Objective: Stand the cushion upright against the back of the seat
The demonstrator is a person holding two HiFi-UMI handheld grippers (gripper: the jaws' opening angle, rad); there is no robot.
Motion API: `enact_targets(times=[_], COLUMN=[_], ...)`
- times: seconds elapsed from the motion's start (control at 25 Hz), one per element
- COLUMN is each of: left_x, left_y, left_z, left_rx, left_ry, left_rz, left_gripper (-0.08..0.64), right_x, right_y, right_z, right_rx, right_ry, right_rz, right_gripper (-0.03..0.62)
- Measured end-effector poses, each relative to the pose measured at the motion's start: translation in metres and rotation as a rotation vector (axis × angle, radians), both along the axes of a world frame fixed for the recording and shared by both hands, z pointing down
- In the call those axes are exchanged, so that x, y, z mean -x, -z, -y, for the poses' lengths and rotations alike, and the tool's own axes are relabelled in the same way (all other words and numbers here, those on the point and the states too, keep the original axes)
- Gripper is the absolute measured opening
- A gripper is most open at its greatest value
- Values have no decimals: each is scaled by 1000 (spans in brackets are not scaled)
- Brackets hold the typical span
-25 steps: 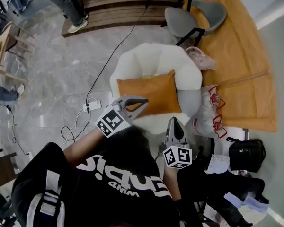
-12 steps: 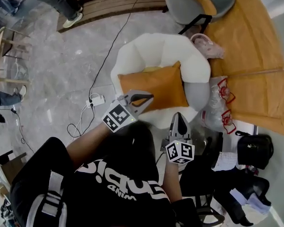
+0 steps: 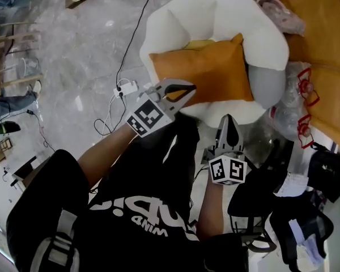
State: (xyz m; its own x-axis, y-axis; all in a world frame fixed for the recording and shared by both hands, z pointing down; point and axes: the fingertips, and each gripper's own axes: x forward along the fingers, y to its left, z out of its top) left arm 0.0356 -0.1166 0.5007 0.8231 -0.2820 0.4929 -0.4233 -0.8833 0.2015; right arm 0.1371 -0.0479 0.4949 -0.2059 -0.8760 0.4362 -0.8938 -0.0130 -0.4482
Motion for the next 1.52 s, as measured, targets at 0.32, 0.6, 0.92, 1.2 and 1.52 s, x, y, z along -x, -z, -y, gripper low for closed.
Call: enact_targets(times=[0.32, 0.6, 0.92, 1.2, 1.52], left_x=[-13, -23, -17, -1, -3], left_y=[-120, -207, -296, -352, -371], left_z=[6, 17, 48, 59, 63], left_rx=[67, 86, 120, 181, 212], left_ry=[4, -17, -26, -36, -30], left_rz=[35, 117, 320, 428, 442], left_gripper=[8, 8, 265, 331, 330], right_x=[19, 7, -21, -2, 13], right_y=[-110, -209, -328, -384, -425], right_z=[14, 28, 2, -7, -7], right_rx=[49, 146, 426, 554, 626], right_ry=[59, 6, -177, -189, -227], right_rz=[34, 28, 115, 183, 265], right_gripper=[20, 21, 338, 371, 371])
